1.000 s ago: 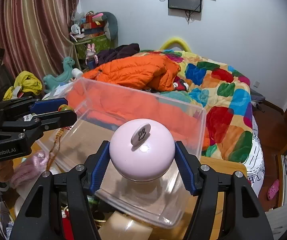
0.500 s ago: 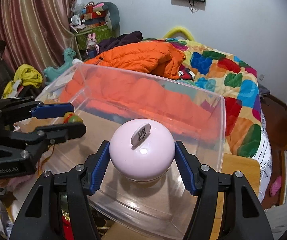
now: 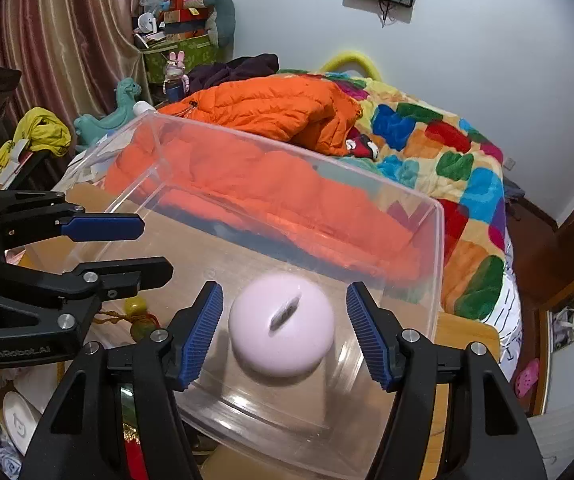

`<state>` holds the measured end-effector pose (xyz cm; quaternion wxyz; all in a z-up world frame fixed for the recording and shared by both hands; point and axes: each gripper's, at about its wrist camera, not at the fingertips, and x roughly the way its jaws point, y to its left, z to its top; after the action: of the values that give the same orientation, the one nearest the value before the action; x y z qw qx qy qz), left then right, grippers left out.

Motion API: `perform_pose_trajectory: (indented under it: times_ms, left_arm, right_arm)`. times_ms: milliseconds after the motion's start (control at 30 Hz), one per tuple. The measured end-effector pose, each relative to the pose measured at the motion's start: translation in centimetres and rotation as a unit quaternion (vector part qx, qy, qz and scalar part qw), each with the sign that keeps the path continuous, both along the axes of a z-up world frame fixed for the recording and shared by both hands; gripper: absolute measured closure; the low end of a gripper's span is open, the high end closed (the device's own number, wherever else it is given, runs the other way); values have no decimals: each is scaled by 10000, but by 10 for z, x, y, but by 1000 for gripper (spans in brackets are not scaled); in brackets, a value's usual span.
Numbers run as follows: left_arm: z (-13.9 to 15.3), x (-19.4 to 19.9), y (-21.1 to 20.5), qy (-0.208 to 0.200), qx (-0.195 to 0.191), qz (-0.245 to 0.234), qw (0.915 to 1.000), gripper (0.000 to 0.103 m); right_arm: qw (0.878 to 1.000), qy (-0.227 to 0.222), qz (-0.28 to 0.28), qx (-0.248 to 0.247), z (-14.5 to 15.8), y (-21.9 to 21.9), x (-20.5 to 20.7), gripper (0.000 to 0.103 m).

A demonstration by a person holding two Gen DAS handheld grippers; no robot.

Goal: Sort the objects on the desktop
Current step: 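Carry the pink jar and gourd into the clear box while both tools open to release, then grasp the cream tub with the right tool while the left tool grasps the bagged pink rope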

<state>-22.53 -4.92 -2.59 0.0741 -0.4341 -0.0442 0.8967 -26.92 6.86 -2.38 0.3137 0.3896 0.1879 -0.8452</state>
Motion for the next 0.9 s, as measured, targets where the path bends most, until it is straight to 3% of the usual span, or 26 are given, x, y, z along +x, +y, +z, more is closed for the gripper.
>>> perform_pose_trajectory:
  times_ms: [167,300,367,500,567,900]
  left_arm:
    - [10,5,0,138,-71,40,9999,51]
    - [24,15,2,383,-254,104,9989,48]
    - [30,21,2,493,-302,144,9982,38]
    - [48,37,-3,718,-296,209,9968,34]
    - [55,44,-4,814,-313,266,9958,24]
    - [64,95,-20,960,-503,521,9927,24]
  right_arm:
    - [9999,151,-10,2,9,3,7,41]
    - [9996,264,-91,-55,17,10,13,34]
    - [9994,320,-129,-86,22,15,17,34]
    - [9986,457,-240,-147,33,26,27,30]
    - [9980,530,-282,-196,40,33,34,28]
    - [9942,890,-398,-461,67,63,71,24]
